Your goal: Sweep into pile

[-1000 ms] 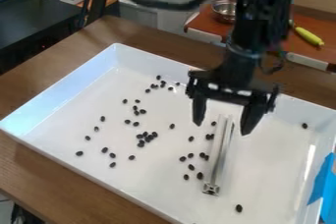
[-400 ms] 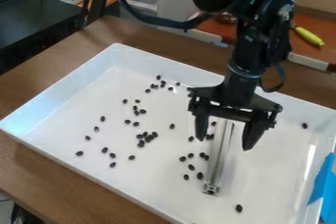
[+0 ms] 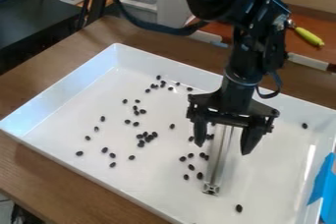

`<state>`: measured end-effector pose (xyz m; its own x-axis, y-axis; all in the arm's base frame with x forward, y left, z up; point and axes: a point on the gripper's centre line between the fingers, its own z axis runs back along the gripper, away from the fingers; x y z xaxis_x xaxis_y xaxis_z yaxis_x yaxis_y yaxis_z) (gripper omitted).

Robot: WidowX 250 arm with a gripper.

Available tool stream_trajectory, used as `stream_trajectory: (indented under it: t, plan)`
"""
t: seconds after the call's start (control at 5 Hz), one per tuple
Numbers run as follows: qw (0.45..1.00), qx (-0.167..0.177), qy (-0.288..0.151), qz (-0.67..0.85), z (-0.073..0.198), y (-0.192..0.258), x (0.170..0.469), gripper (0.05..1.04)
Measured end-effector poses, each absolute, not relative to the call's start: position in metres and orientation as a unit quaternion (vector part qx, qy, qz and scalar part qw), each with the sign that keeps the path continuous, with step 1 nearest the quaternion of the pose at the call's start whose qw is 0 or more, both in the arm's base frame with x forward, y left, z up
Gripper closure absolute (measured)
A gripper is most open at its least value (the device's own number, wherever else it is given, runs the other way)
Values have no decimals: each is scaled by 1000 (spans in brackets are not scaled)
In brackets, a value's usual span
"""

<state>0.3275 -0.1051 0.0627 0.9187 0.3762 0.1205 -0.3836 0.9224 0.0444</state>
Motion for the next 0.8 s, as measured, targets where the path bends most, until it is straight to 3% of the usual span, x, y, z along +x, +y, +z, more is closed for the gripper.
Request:
stream_trajectory:
  t: [0.2,0.6,0.8]
  plan:
    - [978,35,-58,198,62,-104,329,114]
    - [976,35,-50,211,54,-106,328,688]
    - [975,37,-50,214,54,-105,329,745]
